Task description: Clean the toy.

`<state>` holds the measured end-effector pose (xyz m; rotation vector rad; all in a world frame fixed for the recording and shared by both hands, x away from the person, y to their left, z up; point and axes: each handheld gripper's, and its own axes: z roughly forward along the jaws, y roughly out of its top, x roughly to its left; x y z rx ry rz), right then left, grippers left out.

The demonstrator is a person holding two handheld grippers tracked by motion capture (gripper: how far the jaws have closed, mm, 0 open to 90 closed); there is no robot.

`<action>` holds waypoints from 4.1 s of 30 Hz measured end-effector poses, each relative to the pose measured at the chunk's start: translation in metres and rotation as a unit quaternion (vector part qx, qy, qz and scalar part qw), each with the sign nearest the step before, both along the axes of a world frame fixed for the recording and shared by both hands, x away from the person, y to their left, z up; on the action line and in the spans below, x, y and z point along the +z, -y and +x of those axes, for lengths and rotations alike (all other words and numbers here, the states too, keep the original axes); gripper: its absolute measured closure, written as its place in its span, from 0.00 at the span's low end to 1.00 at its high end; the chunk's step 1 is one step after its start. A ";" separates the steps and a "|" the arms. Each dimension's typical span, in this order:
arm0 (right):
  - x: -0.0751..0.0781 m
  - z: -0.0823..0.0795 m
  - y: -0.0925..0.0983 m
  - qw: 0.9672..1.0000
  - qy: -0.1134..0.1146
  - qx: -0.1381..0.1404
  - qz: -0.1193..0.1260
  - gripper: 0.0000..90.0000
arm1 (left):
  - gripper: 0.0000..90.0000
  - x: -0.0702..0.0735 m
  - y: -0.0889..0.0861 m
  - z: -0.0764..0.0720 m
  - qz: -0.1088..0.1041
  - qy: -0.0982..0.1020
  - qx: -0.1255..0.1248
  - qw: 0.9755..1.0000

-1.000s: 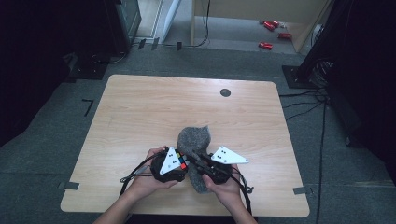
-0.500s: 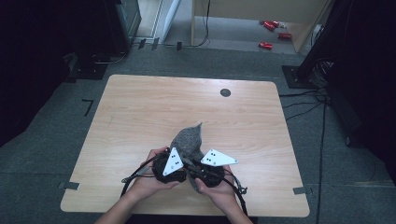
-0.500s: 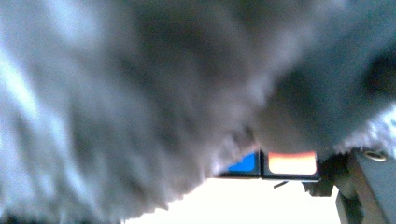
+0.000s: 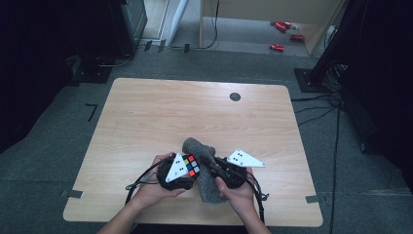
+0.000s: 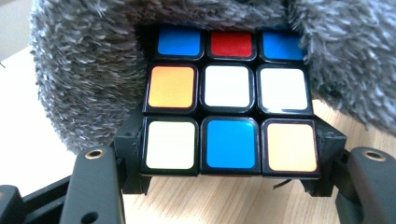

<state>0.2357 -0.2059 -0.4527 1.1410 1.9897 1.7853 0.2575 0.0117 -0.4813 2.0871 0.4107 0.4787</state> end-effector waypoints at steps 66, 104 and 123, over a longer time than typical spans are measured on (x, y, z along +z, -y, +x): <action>-0.031 -0.002 -0.008 0.987 0.129 0.069 -0.071 0.86 | 0.39 0.030 -0.046 0.011 -0.209 -0.035 -0.022 0.977; -0.039 -0.006 -0.019 0.972 0.174 0.064 -0.141 0.86 | 0.39 0.028 -0.039 0.010 -0.194 -0.053 -0.035 0.979; -0.035 -0.004 -0.012 0.973 0.177 0.045 -0.138 0.86 | 0.39 0.026 -0.041 0.011 -0.189 -0.048 -0.032 0.980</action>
